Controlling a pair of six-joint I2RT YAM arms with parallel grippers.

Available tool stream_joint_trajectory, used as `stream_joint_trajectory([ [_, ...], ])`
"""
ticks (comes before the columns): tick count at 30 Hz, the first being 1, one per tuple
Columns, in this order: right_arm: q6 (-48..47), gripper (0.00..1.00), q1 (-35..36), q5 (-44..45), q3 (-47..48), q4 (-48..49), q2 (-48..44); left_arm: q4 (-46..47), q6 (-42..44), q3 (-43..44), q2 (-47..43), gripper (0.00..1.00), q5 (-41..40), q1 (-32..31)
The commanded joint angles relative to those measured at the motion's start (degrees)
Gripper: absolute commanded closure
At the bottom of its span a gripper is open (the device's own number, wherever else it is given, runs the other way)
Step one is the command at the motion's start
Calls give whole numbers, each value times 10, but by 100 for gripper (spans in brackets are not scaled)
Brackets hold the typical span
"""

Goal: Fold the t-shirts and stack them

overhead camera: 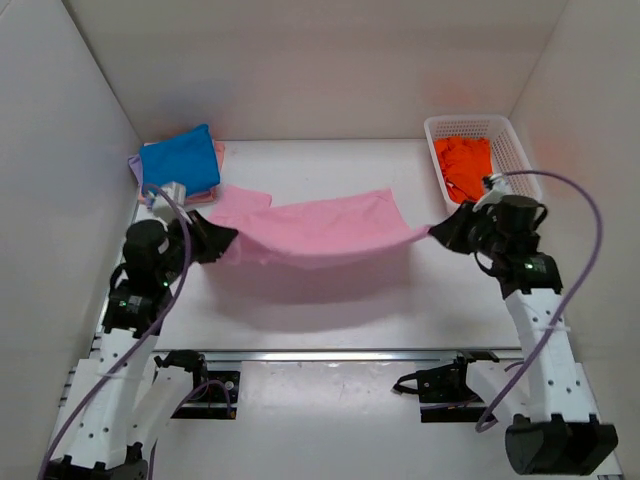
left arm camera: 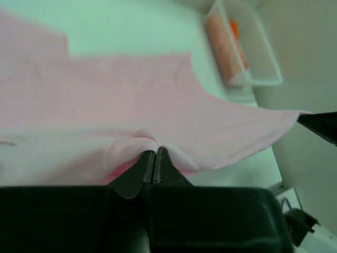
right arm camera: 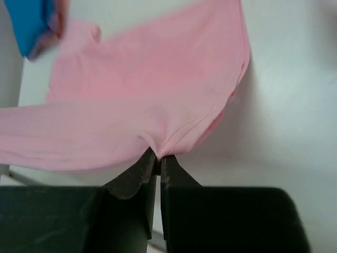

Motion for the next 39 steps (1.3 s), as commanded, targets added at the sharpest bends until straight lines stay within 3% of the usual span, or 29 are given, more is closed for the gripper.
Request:
stream_joint_trajectory([
  [1, -69, 100, -38, -29, 103, 47, -60, -21, 65, 130, 19, 100, -58, -6],
  [4, -99, 100, -36, -6, 170, 25, -87, -35, 79, 237, 25, 100, -68, -1],
  [11, -114, 100, 11, 63, 253, -31, -89, -63, 93, 294, 23, 100, -80, -20],
  [18, -120, 100, 1, 14, 197, 15, -32, -14, 102, 184, 38, 100, -62, -12],
  [21, -109, 100, -25, -25, 136, 74, 20, 33, 109, 111, 71, 100, -40, -5],
  [24, -108, 100, 7, 13, 107, 121, 88, 104, 110, 54, 119, 100, -39, 3],
  [27, -107, 99, 23, 14, 117, 166, 171, 153, 125, 51, 197, 100, -46, 12],
  [30, -112, 100, 22, 15, 167, 203, 252, 182, 134, 116, 295, 100, -49, 26],
  [32, -129, 100, 23, 25, 257, 191, 299, 181, 139, 218, 368, 100, -42, 38],
  [35, -152, 100, 24, 53, 397, 150, 349, 159, 147, 359, 429, 100, -45, 43],
  [39, -148, 99, 2, 40, 558, 94, 415, 156, 143, 454, 455, 100, -46, 50],
])
